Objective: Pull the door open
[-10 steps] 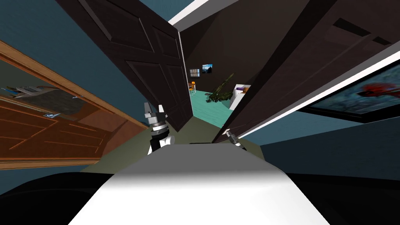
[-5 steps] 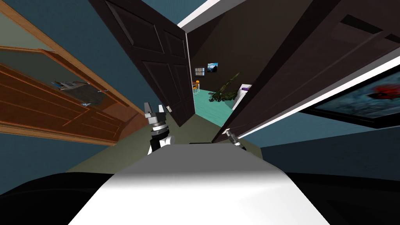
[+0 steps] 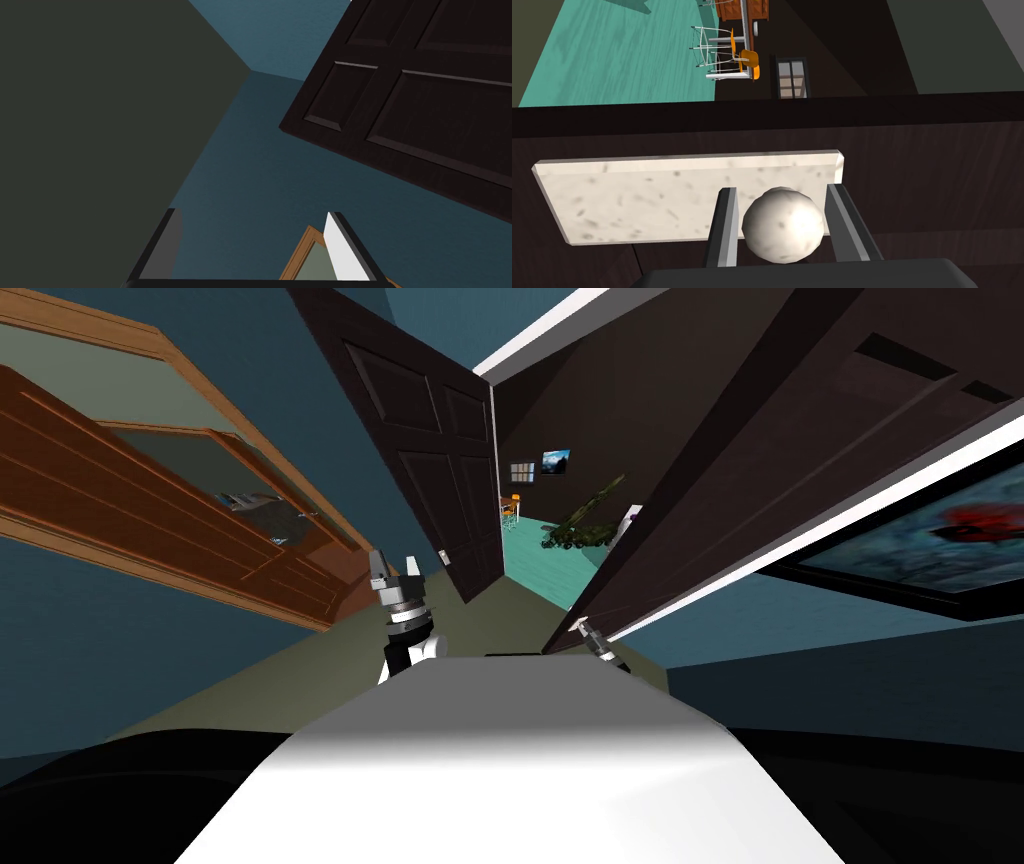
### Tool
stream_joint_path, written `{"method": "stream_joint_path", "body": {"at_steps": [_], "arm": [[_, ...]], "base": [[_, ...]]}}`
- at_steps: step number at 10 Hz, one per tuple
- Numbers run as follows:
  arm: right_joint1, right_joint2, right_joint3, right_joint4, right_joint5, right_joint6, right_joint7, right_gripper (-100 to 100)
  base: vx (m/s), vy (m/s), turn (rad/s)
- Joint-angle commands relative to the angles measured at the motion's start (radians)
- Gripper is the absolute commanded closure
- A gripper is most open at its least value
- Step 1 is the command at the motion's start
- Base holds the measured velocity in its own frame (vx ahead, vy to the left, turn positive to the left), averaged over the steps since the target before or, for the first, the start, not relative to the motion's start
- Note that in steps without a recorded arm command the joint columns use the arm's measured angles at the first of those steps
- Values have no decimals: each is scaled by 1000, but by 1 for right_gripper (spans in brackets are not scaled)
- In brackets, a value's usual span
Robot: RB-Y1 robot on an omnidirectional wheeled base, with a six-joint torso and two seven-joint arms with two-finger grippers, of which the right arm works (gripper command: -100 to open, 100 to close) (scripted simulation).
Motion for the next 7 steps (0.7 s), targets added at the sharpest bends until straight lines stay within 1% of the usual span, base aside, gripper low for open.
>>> {"method": "stream_joint_path", "body": {"at_steps": [1,2,3,5,7], "arm": [[3,-5,-8,-12,1,3,-4,100],[7,1,-2,-15,3,4,-4,100],[5,2,-4,-12,7,4,-5,100],[0,1,-8,-7,12,2,-5,100],[-4,0,-12,-2,15,0,-5,100]], "base": [[-196,-86,137],[-86,-37,36],[-136,-63,146],[-207,-76,176],[-162,-87,119]]}}
